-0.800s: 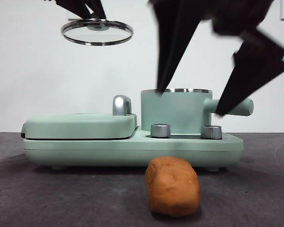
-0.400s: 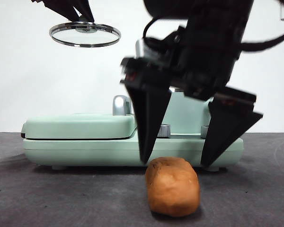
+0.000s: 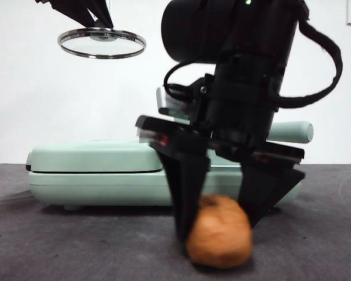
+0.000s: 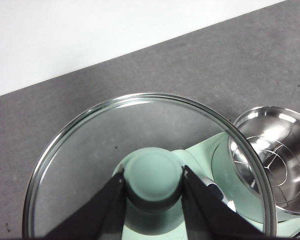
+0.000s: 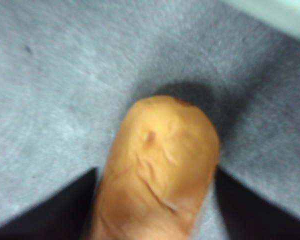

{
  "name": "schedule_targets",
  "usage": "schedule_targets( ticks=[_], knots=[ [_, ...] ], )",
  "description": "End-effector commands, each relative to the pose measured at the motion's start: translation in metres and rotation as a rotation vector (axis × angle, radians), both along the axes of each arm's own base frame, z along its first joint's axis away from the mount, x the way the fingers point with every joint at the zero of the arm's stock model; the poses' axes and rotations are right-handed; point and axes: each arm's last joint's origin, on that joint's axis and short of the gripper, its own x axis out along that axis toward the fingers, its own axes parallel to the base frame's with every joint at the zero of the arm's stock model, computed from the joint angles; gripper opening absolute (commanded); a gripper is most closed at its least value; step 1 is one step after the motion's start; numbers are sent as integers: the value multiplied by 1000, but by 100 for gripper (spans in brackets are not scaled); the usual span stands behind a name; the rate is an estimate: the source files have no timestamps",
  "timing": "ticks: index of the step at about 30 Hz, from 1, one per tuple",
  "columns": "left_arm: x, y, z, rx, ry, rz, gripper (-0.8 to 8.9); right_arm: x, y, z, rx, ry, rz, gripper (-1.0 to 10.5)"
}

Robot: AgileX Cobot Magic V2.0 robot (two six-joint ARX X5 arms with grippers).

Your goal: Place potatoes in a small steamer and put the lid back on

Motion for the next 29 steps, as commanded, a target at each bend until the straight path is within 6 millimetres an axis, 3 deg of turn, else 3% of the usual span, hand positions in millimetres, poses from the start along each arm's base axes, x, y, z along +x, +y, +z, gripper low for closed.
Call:
schedule_targets(
  ticks=[1, 8, 14, 19, 23, 29],
  knots=[
    [-2, 0, 16, -13, -74, -8, 18, 1, 7, -2, -4, 2, 10, 128],
    [-2, 2, 16, -12, -72, -2, 18, 4, 5, 14, 30, 37, 21, 107],
    [-1, 4, 16, -13, -74, 3, 18, 26, 3, 65, 14, 6, 76, 107],
    [-1, 4, 16, -13, -76, 3, 18, 58, -9, 122, 68, -91, 58, 107],
    [-1, 4, 16, -14, -77, 3, 18, 90, -21, 154, 95, -164, 19, 107],
    [-1, 3, 16, -13, -74, 2, 18, 146, -30, 170, 103, -206, -60, 107]
  ],
)
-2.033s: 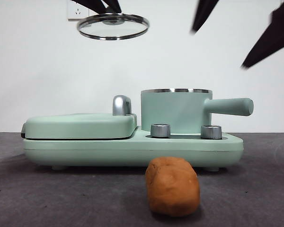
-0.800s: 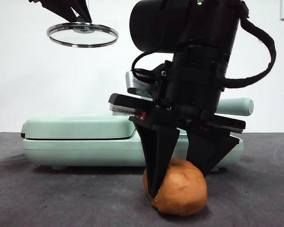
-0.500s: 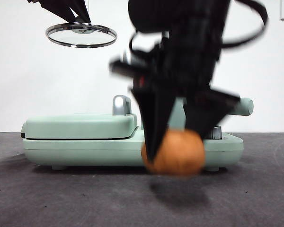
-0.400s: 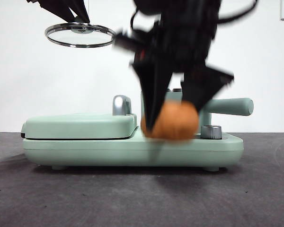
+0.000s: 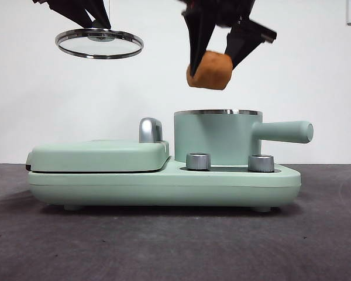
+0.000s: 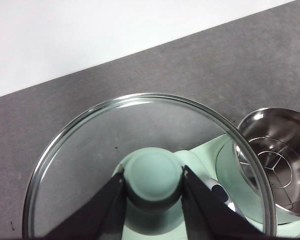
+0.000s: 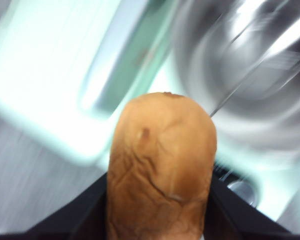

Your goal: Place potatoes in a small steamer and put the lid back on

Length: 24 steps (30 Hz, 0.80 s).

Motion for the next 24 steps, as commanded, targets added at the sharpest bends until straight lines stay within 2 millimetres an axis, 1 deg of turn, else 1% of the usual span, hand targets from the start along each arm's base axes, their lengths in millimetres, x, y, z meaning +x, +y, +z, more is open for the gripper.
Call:
schedule_targets(
  ticks=[1, 4, 6, 9, 11, 13, 17, 19, 22, 24],
  knots=[
    [-2, -1, 16, -12, -72, -10, 18, 27, 4, -2, -5, -15, 1, 107],
    [-2, -1, 16, -12, -72, -10, 18, 52, 1, -10, -14, -3, -34, 107],
    [-2, -1, 16, -12, -71, -10, 18, 67, 0, -20, -19, 8, -54, 107],
    [-2, -1, 16, -12, -71, -10, 18, 82, -3, -37, -32, 42, -72, 107],
    [-2, -1, 16, -12, -71, -10, 18, 88, -4, -48, -46, 67, -79, 107],
    [-2, -1, 16, -12, -71, -10, 18, 90, -3, -55, -59, 79, -75, 107],
    [-2, -1, 16, -12, -71, -10, 18, 94, -2, -63, -78, 81, -52, 119],
    [-2, -1, 16, -12, -71, -10, 18, 95, -1, -66, -80, 84, -54, 160],
    [-2, -1, 16, -12, -71, -10, 18, 96, -1, -67, -82, 87, -54, 276],
    [-2, -1, 16, -12, -71, -10, 18, 96, -1, -67, -81, 84, -54, 331]
  ],
)
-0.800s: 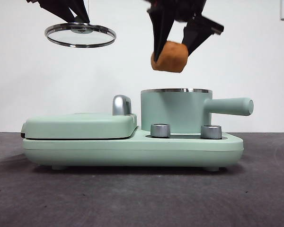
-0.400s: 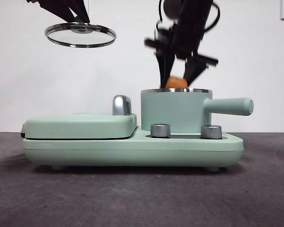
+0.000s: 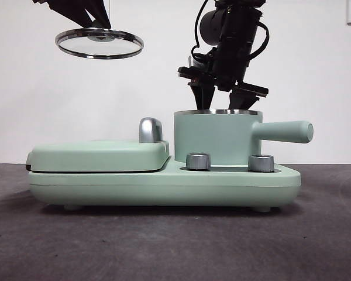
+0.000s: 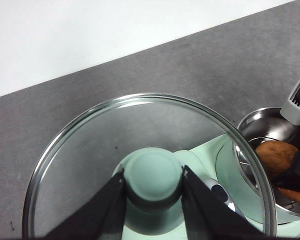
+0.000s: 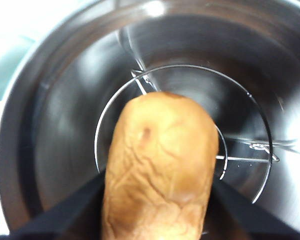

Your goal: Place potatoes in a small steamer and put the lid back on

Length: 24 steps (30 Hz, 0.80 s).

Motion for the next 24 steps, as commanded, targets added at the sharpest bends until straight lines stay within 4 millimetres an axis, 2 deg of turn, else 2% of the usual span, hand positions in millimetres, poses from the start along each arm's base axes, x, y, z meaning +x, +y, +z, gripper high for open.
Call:
schedule_targets(
  ticks=[1, 3, 6, 13, 19, 24],
  knots=[
    [-2, -1, 16, -12, -71, -9, 18, 5, 5, -4, -2, -14, 14, 353],
    [-2, -1, 16, -12, -71, -9, 18, 5, 5, -3, 1, -12, 3, 413],
    [-2, -1, 15, -11, -67, -9, 18, 2, 3, 10, 0, -11, -1, 431],
    [-3, -3, 15, -15, -60, -13, 18, -14, -5, 69, -3, -123, 17, 431],
    [-5, -11, 14, -16, -59, -34, 18, -45, -17, 115, 41, -216, 18, 431],
    [-8, -22, 12, -14, -41, -65, 18, -89, -26, 145, 80, -249, 75, 431]
  ],
)
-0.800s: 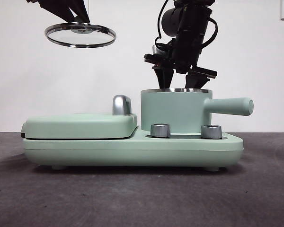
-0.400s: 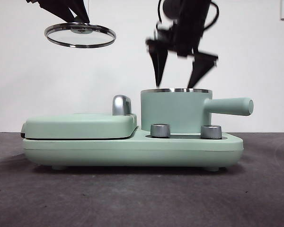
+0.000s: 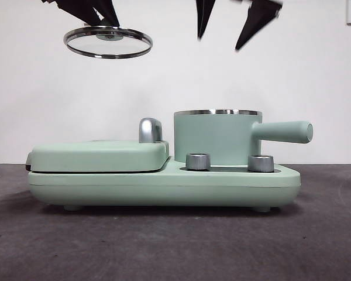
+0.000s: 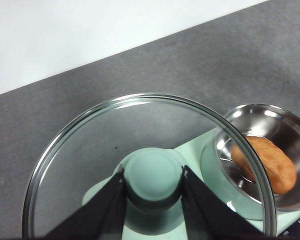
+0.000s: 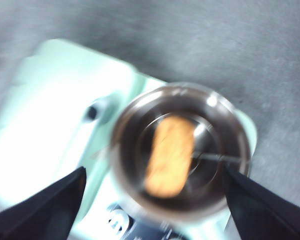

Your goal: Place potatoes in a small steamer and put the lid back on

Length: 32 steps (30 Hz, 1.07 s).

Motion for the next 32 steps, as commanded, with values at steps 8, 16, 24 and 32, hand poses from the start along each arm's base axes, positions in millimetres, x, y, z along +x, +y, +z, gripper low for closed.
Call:
schedule_targets(
  ticks=[8, 16, 24, 32],
  knots=[
    [-8, -31, 7, -9, -23, -88, 18, -108, -31, 13, -118, 43, 67, 430],
    [-12, -65, -5, 7, -3, -181, 18, -197, -69, -21, -193, 63, 111, 430],
    [-13, -99, -17, 20, -27, -273, 18, -261, -109, -41, 15, -122, 57, 430],
    [-8, -127, -32, 8, -51, -325, 18, -300, -135, -53, 156, -250, 89, 430]
  ],
)
